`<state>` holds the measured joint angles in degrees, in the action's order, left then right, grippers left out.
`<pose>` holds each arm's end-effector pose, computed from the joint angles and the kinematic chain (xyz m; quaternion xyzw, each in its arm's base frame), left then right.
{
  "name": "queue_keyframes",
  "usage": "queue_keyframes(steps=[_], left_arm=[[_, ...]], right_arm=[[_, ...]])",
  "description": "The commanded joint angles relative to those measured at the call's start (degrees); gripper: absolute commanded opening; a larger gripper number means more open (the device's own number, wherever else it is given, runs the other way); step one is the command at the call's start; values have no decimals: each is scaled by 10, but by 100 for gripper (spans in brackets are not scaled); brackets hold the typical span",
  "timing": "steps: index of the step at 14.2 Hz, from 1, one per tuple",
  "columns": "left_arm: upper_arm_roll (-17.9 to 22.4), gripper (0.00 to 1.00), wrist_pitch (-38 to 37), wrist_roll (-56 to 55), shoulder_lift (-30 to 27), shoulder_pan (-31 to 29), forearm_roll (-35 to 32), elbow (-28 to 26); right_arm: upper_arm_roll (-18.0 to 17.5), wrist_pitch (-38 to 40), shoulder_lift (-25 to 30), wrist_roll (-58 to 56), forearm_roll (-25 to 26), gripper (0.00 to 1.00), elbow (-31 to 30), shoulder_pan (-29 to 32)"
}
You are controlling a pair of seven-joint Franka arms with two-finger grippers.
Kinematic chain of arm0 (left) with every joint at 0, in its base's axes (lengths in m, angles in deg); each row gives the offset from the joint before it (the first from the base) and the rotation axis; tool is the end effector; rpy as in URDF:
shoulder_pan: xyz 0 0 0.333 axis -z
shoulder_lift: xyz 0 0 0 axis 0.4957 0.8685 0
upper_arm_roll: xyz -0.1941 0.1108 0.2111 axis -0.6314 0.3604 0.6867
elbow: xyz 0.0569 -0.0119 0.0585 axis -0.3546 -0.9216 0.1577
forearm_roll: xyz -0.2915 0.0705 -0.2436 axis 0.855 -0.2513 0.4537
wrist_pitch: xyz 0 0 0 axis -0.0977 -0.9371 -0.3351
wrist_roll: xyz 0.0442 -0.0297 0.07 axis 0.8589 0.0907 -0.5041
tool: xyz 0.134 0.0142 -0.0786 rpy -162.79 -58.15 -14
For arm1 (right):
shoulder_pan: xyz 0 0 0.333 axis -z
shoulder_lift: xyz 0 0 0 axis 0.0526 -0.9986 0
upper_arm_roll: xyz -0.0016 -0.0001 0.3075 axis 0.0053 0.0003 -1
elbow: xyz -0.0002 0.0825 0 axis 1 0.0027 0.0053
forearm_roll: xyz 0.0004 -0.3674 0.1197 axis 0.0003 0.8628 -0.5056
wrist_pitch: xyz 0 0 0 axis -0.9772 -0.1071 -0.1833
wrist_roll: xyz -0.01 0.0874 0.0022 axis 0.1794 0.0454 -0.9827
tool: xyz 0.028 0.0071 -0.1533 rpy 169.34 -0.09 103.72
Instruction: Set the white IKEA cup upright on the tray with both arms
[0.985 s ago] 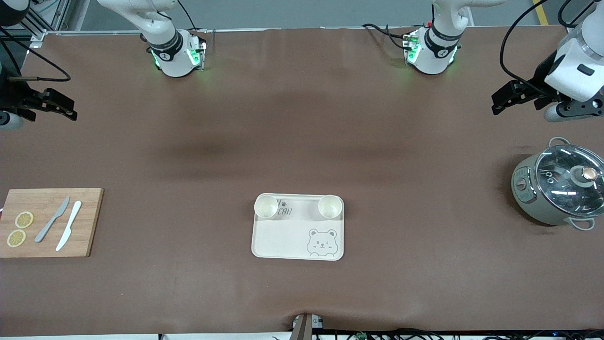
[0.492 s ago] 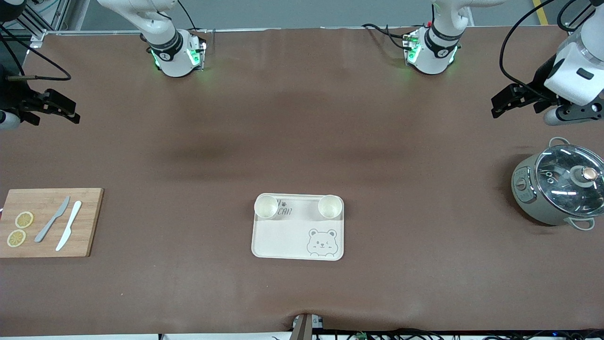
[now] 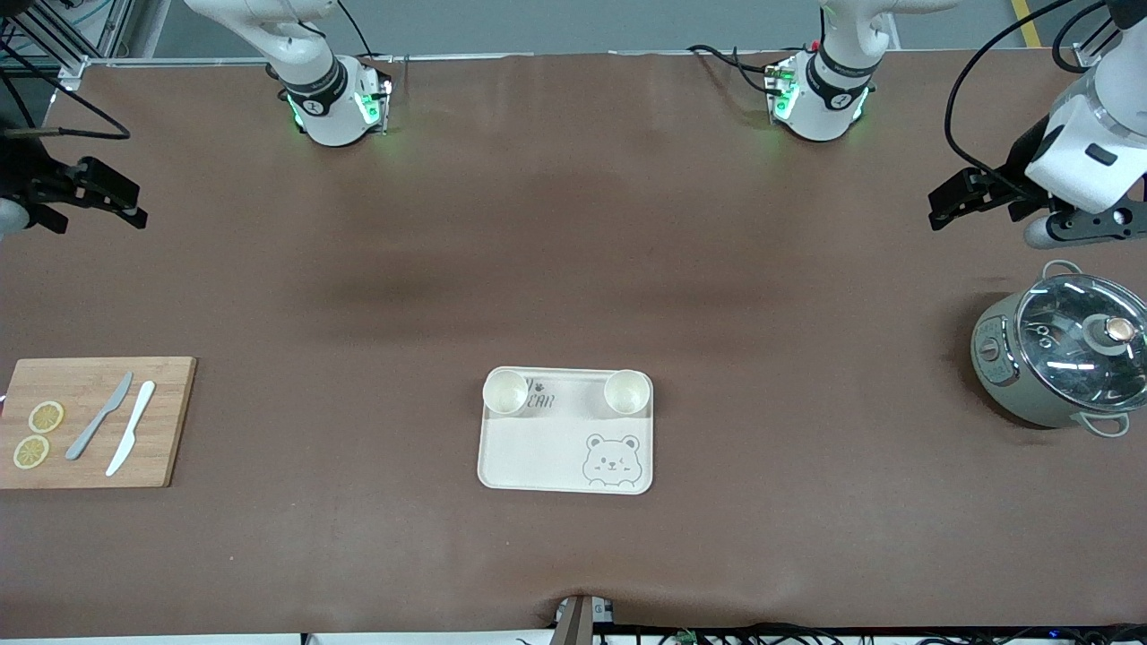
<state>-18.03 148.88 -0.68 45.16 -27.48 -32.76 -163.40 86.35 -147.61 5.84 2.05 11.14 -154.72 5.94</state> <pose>0.5283 -0.0710 0.5614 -0.9986 -0.0468 0.0228 0.0097 0.5157 -0.0169 0.5825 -0.9996 -0.0274 -0.0096 0.0055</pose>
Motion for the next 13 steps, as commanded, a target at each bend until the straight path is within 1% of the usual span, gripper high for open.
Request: queue_keyframes(steps=[1,3,6,10,13], left_arm=[[0,100,19,14,3,1,0,5],[-2,100,19,18,-1,3,0,0],[-2,100,19,18,-1,3,0,6],[-2,100,19,9,-1,2,0,9],[-2,100,19,7,2,3,3,21]], right_arm=[[-3,18,5,-4,-2,100,15,-2],[-4,25,7,-3,-3,100,15,-5],[-1,32,6,-2,-4,100,15,-3],[-1,60,6,2,-4,100,12,-2],[-2,60,6,2,-4,100,12,-4]])
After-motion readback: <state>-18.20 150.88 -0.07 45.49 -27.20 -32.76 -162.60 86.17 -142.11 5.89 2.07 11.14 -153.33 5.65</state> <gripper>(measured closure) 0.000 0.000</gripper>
